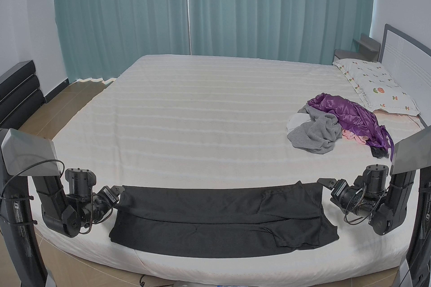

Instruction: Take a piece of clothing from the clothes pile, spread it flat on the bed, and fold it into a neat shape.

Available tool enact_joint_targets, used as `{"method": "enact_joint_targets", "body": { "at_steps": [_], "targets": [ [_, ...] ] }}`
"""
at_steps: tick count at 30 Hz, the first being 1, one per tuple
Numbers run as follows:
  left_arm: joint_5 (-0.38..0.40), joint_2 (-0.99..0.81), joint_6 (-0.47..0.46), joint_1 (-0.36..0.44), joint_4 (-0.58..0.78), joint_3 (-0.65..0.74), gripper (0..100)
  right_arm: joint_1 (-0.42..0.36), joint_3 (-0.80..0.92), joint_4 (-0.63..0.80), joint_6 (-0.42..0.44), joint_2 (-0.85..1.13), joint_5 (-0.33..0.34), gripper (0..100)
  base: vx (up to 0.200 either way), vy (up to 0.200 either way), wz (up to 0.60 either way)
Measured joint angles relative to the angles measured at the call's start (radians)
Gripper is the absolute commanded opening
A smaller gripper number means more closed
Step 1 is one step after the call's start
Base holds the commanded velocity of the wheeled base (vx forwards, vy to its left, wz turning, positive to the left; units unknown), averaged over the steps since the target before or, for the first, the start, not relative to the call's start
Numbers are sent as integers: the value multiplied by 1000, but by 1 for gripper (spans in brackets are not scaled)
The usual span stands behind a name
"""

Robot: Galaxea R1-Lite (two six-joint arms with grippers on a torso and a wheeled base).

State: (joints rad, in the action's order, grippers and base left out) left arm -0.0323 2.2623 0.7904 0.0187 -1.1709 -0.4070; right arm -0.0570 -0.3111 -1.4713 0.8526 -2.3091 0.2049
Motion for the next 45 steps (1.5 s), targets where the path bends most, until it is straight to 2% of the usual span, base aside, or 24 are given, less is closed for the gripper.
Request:
{"method": "enact_joint_targets", "body": {
  "at_steps": [4, 20, 29, 30, 36, 45],
  "targets": [
    [2, -9, 2, 16, -3, 7, 100, -11, 11, 1, 1, 6, 0, 100, -200, 0, 0],
    [-6, -11, -2, 65, -2, 4, 100, -25, 9, 1, 2, -14, -1, 100, 0, 0, 0],
    [-20, 32, -3, 73, -3, -61, 100, -36, 5, 0, 2, -20, -1, 100, 0, 0, 0],
    [-24, 38, -3, 73, -3, -68, 0, -37, 5, 0, 2, -19, -1, 100, 0, 0, 0],
    [-52, 67, -4, 73, -3, -98, 0, -53, 4, 2, 1, -7, -43, 100, 0, 0, 0],
    [-101, 56, -3, 74, -5, -103, 0, -121, -18, 54, 1, 7, -103, 100, 0, 0, 0]
  ]
}}
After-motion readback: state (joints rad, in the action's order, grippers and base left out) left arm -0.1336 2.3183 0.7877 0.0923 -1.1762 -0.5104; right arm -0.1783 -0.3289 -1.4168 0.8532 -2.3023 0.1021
